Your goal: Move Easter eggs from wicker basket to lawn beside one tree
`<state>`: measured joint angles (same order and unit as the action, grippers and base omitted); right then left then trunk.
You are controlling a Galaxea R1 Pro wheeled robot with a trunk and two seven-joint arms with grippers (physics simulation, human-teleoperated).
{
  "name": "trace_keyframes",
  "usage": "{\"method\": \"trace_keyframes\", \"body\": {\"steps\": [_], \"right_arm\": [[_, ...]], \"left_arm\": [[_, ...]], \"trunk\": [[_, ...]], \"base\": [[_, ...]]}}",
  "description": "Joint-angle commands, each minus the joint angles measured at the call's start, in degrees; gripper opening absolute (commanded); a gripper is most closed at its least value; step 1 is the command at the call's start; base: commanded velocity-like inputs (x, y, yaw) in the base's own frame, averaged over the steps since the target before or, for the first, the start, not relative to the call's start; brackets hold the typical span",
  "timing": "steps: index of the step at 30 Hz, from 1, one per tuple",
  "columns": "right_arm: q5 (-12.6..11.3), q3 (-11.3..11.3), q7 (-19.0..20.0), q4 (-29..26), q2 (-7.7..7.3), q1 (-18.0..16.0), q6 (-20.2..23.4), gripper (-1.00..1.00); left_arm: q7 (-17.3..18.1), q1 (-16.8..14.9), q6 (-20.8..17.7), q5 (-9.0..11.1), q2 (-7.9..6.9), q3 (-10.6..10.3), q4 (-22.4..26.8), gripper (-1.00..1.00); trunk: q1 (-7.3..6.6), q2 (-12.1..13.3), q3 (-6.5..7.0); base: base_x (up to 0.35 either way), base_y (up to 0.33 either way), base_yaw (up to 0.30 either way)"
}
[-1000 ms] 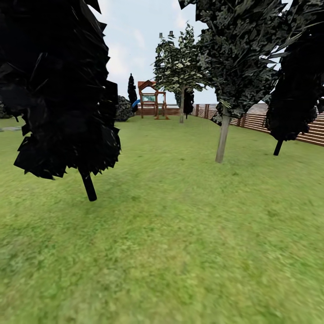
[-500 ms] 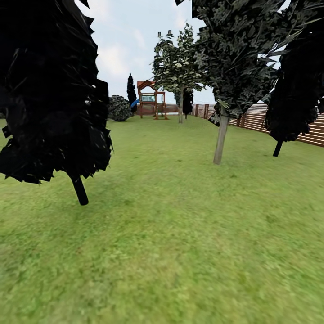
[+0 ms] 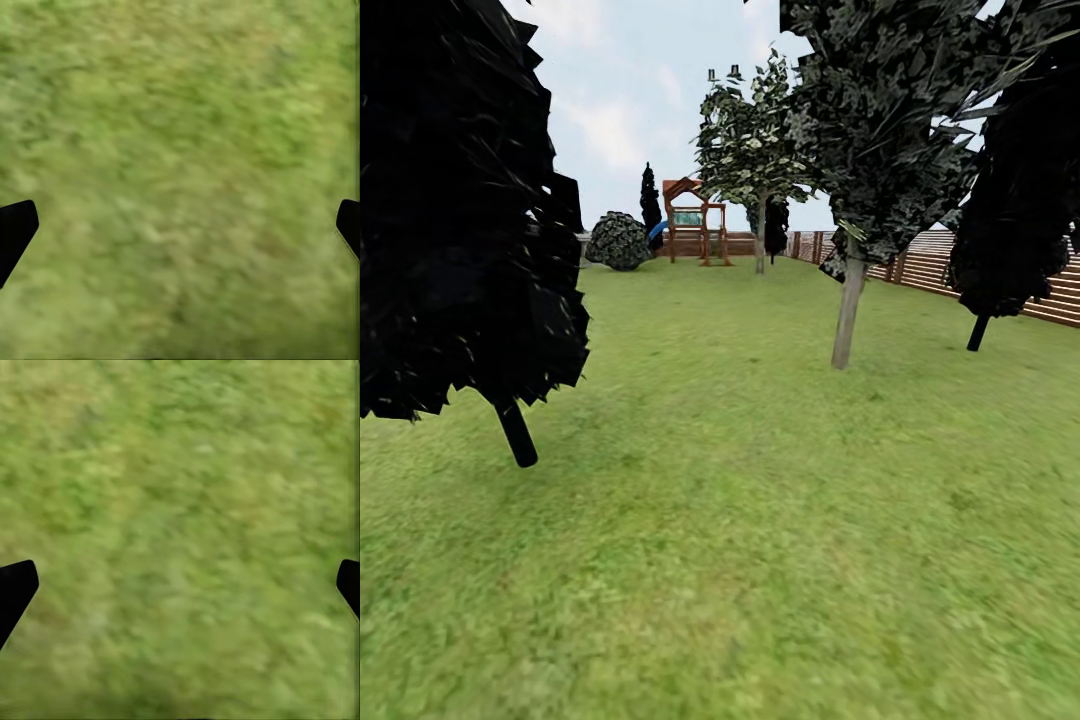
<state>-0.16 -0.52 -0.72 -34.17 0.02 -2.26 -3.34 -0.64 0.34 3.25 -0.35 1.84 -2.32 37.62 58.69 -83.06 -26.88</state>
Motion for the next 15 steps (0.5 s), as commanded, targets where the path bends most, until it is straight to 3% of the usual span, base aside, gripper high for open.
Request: {"method": "trace_keyframes", "body": {"steps": [1, 15], "right_arm": [[0.0, 0.0, -0.1, 0.0, 0.0, 0.0, -0.2, 1.0], [0.4, 0.2, -0.1, 0.2, 0.04, 0.0, -0.2, 1.0]], "left_arm": [[-0.1, 0.0, 0.1, 0.0, -0.02, -0.1, 0.0, 1.0], [-0.1, 0.0, 0.4, -0.2, -0.28, -0.1, -1.4, 1.0]], "trunk": [[0.03, 0.0, -0.05], [0.03, 0.0, -0.05]], "base": [[0.322, -0.123, 0.0], [0.328, -0.109, 0.0]]}}
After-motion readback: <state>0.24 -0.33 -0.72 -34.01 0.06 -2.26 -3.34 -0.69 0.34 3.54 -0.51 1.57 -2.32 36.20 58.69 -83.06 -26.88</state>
